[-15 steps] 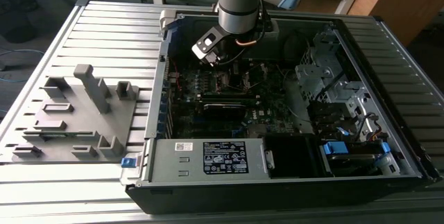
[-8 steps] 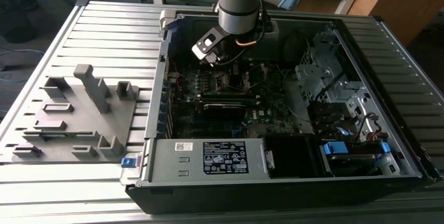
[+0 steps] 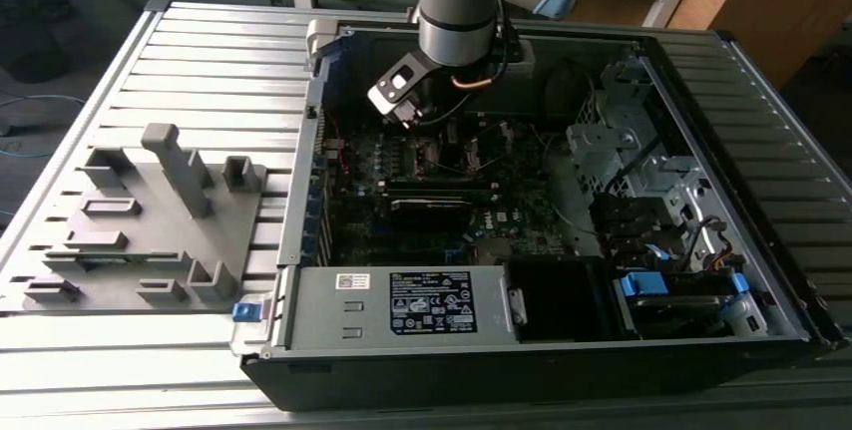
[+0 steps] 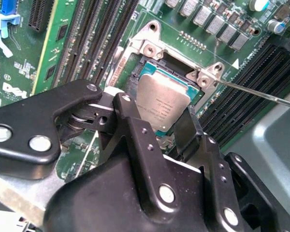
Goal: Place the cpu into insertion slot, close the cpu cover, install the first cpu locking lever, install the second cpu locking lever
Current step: 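Place the cpu into insertion slot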
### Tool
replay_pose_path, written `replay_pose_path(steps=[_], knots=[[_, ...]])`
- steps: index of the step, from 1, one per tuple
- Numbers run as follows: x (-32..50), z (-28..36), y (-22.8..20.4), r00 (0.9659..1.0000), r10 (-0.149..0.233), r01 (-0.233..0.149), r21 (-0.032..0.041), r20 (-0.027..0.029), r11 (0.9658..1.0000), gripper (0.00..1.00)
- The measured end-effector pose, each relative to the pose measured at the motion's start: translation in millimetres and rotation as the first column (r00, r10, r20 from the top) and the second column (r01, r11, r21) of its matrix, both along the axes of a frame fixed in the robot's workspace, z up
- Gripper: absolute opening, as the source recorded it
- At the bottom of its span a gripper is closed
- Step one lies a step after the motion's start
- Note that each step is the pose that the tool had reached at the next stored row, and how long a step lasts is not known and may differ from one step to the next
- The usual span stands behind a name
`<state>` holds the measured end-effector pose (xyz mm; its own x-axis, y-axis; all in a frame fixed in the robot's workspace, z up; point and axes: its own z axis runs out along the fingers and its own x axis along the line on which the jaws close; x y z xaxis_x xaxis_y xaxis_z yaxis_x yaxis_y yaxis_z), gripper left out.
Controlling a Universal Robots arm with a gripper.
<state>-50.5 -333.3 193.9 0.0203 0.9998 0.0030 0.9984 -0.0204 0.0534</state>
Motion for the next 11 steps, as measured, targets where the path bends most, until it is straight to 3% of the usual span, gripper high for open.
replay_pose_path(steps=[11], knots=[[0.0,0.0,-1.1,1.0000,0.000,0.000,0.0004,-0.0001,1.0000,0.54]])
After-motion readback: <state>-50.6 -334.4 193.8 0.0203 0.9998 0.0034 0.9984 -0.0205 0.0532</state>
